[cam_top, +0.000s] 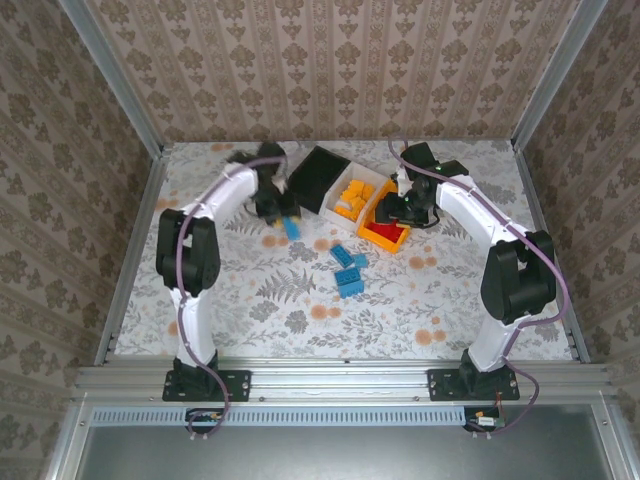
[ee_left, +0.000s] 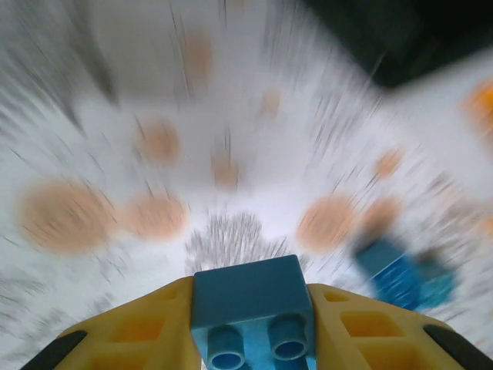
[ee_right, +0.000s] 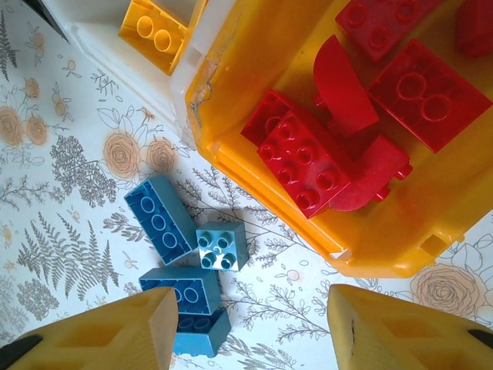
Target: Sort the legos into containers by color
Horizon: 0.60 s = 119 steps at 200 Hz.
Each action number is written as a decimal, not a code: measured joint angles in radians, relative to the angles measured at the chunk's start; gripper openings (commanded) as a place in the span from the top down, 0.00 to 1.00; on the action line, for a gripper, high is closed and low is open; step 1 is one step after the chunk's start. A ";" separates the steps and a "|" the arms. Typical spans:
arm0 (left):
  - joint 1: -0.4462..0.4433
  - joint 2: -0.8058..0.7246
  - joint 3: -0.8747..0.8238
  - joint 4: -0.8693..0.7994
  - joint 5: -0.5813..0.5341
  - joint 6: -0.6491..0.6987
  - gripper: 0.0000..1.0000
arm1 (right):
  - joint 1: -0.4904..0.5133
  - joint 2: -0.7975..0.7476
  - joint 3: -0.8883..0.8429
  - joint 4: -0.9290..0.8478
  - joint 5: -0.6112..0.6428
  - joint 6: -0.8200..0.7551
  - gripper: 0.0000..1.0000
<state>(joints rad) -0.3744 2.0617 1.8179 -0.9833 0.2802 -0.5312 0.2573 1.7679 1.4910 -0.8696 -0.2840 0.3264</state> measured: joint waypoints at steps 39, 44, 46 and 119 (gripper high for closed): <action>0.100 0.209 0.542 0.013 -0.008 -0.030 0.64 | 0.004 -0.027 -0.085 0.003 -0.019 0.019 0.45; 0.101 0.237 0.588 0.013 -0.008 -0.038 0.64 | 0.006 -0.032 -0.093 0.002 -0.021 0.021 0.45; 0.101 0.251 0.607 0.016 -0.007 -0.042 0.64 | 0.007 -0.034 -0.096 0.002 -0.021 0.022 0.45; 0.045 0.498 0.742 0.106 0.003 -0.142 0.60 | 0.024 -0.099 -0.125 -0.005 -0.023 0.037 0.44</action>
<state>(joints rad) -0.3298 2.5595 2.5595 -0.8768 0.2832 -0.6727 0.2813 1.6688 1.3659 -0.8745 -0.3065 0.3630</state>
